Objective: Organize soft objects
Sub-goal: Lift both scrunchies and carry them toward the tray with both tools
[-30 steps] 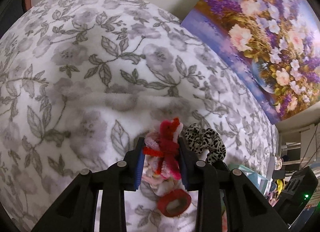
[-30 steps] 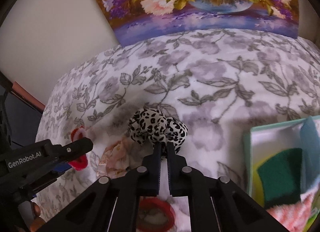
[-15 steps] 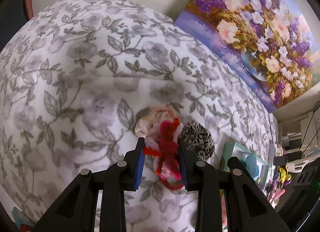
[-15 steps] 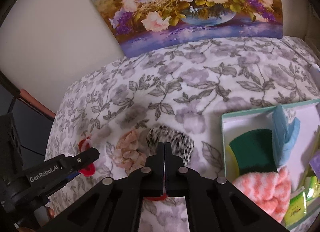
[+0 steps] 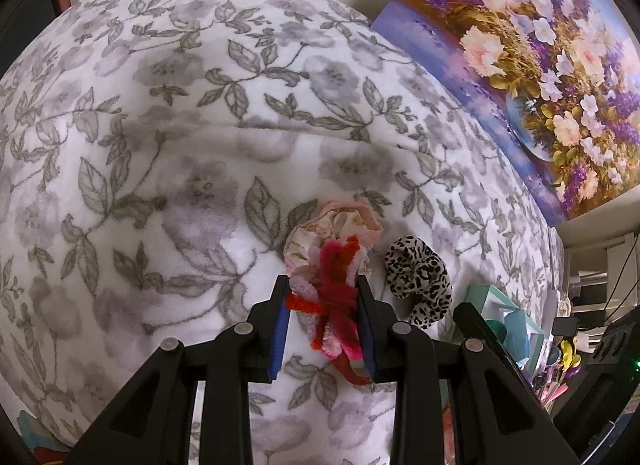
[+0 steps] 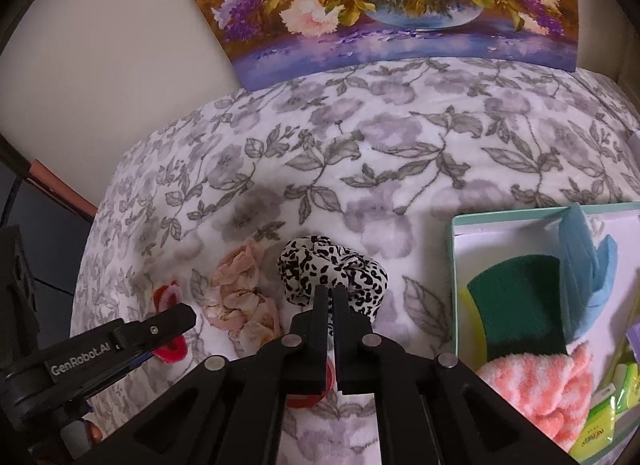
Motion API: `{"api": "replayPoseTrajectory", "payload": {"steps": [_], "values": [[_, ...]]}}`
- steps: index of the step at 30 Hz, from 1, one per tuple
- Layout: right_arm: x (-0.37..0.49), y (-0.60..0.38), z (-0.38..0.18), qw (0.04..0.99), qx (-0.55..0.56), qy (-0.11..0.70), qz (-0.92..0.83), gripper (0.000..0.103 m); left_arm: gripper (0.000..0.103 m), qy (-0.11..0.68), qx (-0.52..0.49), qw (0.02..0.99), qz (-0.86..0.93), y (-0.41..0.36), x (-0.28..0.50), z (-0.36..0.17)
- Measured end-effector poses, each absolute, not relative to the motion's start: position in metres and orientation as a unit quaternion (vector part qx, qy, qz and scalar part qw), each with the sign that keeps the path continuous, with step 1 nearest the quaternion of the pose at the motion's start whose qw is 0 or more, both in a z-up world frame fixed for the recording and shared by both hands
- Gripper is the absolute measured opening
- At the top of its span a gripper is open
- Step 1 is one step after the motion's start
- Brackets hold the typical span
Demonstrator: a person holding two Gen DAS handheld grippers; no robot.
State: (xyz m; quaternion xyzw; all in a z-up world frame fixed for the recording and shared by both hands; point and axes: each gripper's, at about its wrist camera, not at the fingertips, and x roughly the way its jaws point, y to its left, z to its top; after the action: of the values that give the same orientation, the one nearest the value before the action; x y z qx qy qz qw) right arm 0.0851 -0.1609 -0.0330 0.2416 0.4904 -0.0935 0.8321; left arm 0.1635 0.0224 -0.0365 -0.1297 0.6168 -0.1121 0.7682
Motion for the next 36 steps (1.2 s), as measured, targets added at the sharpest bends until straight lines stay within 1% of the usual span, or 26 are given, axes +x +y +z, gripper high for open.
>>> {"api": "replayPoseTrajectory", "payload": {"steps": [7,9,10,11,13,15,16,19,23,36], "values": [[0.096,-0.157,-0.043,0.834,0.23,0.494,-0.089,0.006,0.032,0.62,-0.136,0.764,-0.113,0.022,0.168,-0.039],[0.099,-0.157,-0.045,0.834,0.226,0.495,-0.089,0.015,0.032,0.62,-0.138,0.764,-0.113,0.021,0.169,-0.04],[0.099,-0.157,-0.045,0.835,0.226,0.494,-0.087,0.021,0.032,0.62,-0.139,0.764,-0.113,0.021,0.169,-0.041],[0.1,-0.157,-0.046,0.836,0.227,0.493,-0.086,0.024,0.032,0.62,-0.14,0.764,-0.113,0.021,0.17,-0.041],[0.101,-0.158,-0.046,0.837,0.225,0.492,-0.088,0.028,0.032,0.621,-0.141,0.763,-0.112,0.021,0.171,-0.042],[0.102,-0.159,-0.046,0.837,0.226,0.491,-0.09,0.036,0.032,0.622,-0.142,0.762,-0.112,0.021,0.172,-0.043],[0.103,-0.16,-0.047,0.836,0.227,0.491,-0.09,0.041,0.032,0.622,-0.142,0.762,-0.111,0.021,0.172,-0.043],[0.106,-0.158,-0.051,0.835,0.225,0.494,-0.088,0.043,0.032,0.623,-0.143,0.762,-0.108,0.021,0.175,-0.045],[0.112,-0.152,-0.057,0.835,0.215,0.5,-0.086,0.051,0.032,0.625,-0.145,0.76,-0.102,0.022,0.179,-0.05],[0.125,-0.142,-0.071,0.841,0.16,0.507,-0.102,0.052,0.032,0.625,-0.139,0.762,-0.095,0.018,0.191,-0.057]]}}
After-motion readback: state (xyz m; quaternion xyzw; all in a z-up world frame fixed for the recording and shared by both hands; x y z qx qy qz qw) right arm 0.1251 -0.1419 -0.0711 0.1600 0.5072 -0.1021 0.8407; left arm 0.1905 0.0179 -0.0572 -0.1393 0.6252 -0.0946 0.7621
